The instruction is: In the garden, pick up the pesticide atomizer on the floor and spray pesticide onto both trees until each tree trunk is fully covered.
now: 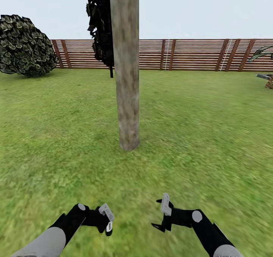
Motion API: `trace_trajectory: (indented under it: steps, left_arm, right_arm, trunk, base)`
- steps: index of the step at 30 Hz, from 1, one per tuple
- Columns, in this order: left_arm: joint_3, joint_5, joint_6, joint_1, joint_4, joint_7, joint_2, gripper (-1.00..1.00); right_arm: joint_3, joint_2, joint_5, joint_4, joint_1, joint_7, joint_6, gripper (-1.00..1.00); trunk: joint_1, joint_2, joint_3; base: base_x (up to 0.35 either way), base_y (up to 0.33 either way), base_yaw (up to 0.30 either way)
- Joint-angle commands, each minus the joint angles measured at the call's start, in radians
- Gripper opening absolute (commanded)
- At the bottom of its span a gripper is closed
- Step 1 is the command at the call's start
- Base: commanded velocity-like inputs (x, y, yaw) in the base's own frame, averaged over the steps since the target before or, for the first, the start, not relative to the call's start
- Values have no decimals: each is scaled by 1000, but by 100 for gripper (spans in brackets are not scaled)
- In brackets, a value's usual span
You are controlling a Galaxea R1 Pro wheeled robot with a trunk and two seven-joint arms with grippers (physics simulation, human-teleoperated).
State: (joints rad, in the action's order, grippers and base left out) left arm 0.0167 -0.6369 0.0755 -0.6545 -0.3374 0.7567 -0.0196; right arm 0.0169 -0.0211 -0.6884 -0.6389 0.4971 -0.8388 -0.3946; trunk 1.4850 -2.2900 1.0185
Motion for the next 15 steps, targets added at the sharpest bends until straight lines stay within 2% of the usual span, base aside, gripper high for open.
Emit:
trace_trajectory:
  steps: [1, 4, 6, 9, 12, 15]
  left_arm:
    - [0, -5, 1, 0, -2, 0, 1, -100]
    - [0, -38, 7, 0, -5, 1, 5, -100]
    - [0, -80, 30, 0, -6, 0, 18, -100]
    - [0, -104, 48, -1, -7, 0, 33, -100]
    - [0, -116, 56, -1, -19, 0, 63, -100]
    - [0, -117, 57, -1, -24, 0, 76, -100]
  right_arm:
    - [0, 0, 0, -1, 1, -4, 0, 100]
    - [0, 0, 0, -7, 8, -37, 0, 100]
    - [0, 1, 0, -13, 14, -100, 0, 100]
    - [0, 1, 2, -36, 19, -137, 6, 100]
    - [0, 17, 4, -98, 22, -181, 122, 100]
    - [0, 25, 4, -127, 23, -218, 166, 100]
  trunk:
    - [0, 0, 0]
    - [0, 0, 0]
    - [0, 0, 0]
    - [0, 0, 0]
    - [0, 0, 0]
    - [0, 0, 0]
  base:
    - [0, 0, 0]
    - [0, 0, 0]
    - [0, 0, 0]
    - [0, 0, 0]
    - [0, 0, 0]
    - [0, 0, 0]
